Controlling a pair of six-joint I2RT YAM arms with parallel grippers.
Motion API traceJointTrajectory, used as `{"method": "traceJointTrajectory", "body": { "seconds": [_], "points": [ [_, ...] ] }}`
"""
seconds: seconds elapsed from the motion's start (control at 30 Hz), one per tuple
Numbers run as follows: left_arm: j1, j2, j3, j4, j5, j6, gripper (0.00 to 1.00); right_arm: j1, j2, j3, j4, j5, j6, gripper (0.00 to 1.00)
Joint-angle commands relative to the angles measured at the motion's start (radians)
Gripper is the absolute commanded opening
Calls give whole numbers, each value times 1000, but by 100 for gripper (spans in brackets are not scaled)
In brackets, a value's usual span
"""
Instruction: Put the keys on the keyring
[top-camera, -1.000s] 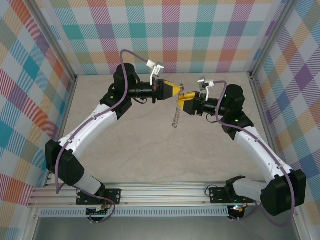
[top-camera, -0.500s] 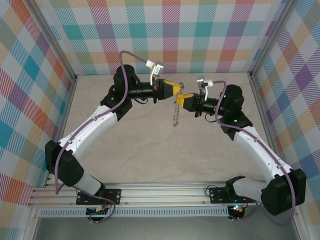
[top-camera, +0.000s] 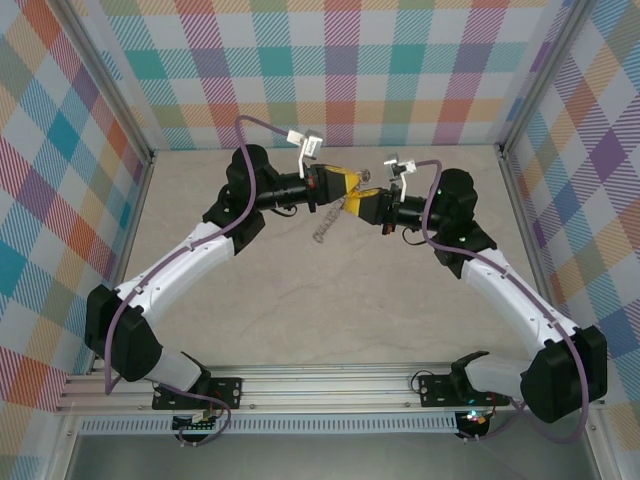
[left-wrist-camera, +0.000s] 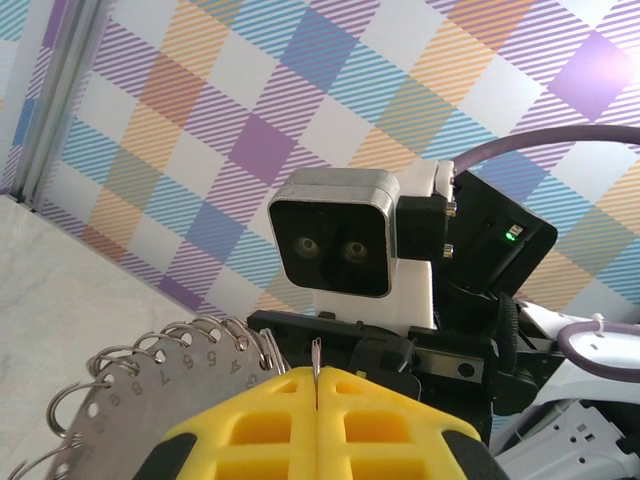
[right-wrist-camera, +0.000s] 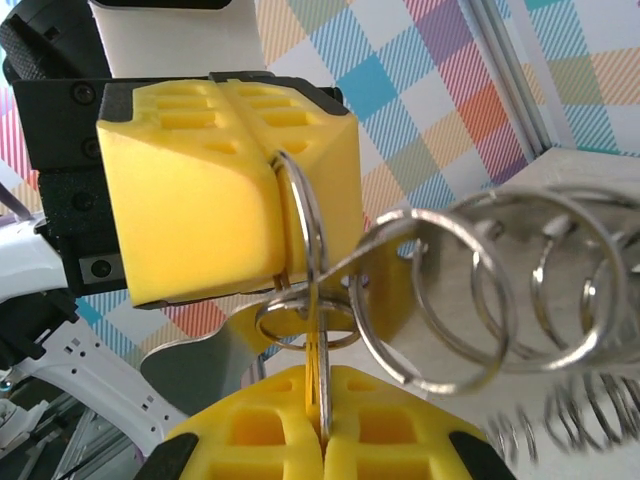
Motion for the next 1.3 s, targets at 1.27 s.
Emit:
{"method": "traceJointTrajectory", "body": {
  "seconds": [1.27],
  "points": [
    [-17,-80,-17,-77,-22,138,0,-20,-65,338,-761,145,-438,0]
  ]
}}
